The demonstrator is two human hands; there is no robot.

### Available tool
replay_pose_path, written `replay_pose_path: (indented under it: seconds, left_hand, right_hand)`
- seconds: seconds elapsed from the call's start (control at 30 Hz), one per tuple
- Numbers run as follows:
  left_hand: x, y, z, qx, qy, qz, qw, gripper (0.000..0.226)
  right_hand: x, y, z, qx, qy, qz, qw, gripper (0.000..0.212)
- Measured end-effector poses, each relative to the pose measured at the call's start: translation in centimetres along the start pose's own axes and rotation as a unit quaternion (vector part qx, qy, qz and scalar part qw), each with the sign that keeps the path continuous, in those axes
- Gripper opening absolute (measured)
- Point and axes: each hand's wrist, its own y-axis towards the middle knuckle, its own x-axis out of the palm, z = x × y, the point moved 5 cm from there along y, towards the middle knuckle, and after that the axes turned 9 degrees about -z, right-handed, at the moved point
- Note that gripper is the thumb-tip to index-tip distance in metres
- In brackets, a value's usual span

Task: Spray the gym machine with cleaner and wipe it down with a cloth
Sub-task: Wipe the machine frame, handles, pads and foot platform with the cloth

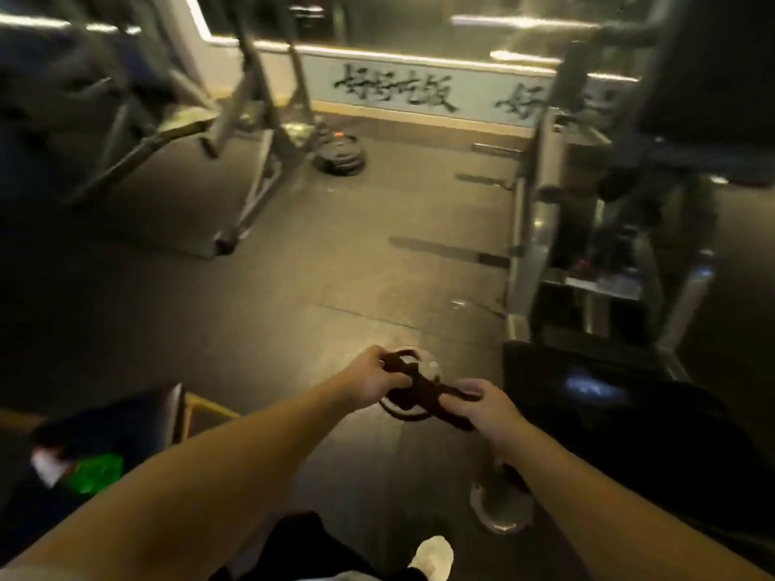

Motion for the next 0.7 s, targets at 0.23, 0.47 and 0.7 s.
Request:
replay_pose_path:
  seconds: [0.23, 0.47, 0.7]
  left_hand:
    - [-5.2, -9.0, -15.8, -0.047, 0.015, 0.042, 0.998, 0.042]
    - [-6.0, -19.5, -33.7, -0.188, 0.02, 0.168, 0.968, 0.035]
    - [-1.7, -21.0, -43.6, -0.239, -0.187, 0.208, 0.93, 0.016]
  right_hand:
    - [17.3, 1.6, -3.9, -0.037, -0.417, -0.154, 0.895, 0.012]
    - [33.6, -0.2, -1.2, -0.004, -0.473, -0.219, 0.853, 0.015]
    - [42.9, 2.0, 7.8, 0.158, -0.28, -0.237, 0.917, 0.024]
